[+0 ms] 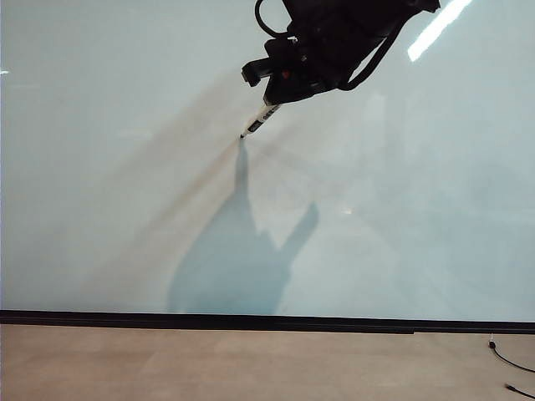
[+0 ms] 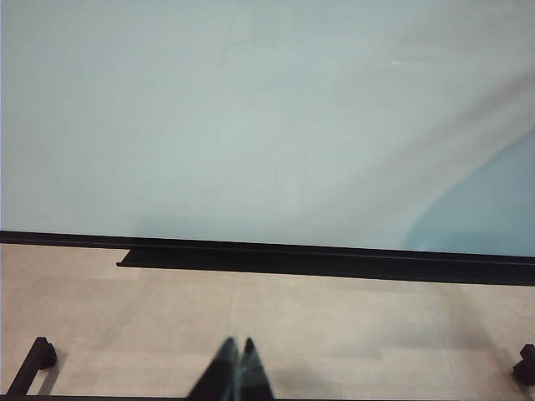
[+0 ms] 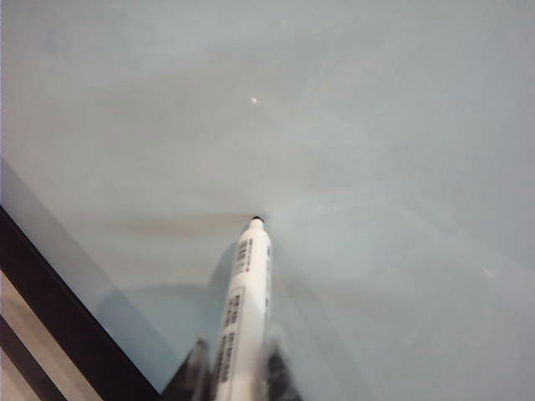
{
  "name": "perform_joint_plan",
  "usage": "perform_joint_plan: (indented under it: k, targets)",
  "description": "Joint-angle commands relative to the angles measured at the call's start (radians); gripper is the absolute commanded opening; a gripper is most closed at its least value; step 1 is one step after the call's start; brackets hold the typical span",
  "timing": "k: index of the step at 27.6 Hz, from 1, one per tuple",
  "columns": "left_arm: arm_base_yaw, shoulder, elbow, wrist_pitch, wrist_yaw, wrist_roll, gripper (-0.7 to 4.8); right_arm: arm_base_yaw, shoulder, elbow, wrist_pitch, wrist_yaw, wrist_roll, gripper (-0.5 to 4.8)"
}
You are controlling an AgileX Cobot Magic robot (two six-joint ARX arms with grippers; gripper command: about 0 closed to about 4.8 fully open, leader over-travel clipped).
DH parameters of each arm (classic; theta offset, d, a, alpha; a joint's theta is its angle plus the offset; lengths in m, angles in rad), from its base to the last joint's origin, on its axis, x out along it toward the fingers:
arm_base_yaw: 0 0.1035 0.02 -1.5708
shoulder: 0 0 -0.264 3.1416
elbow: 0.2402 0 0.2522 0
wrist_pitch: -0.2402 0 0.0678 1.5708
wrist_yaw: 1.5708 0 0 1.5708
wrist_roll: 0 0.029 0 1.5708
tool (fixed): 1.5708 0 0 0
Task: Pick up the pen on the shelf to the right of the whiteboard and write the letter A.
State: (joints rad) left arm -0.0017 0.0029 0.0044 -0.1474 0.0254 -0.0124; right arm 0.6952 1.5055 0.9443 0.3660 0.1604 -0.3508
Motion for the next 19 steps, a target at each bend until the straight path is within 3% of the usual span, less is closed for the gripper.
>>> perform_joint_plan:
  k: [1,19]
  targets:
    - [0.0,0.0,0.002,0.006,0.001,0.004,-0.05,-0.002,-0.021,0.007,0.028,0.025,-0.006,-0.03]
    - [0.0,0.0,0.002,0.006,0.001,0.005,-0.04,-0.003,-0.179,0.006,0.025,0.109,-0.069,-0.03]
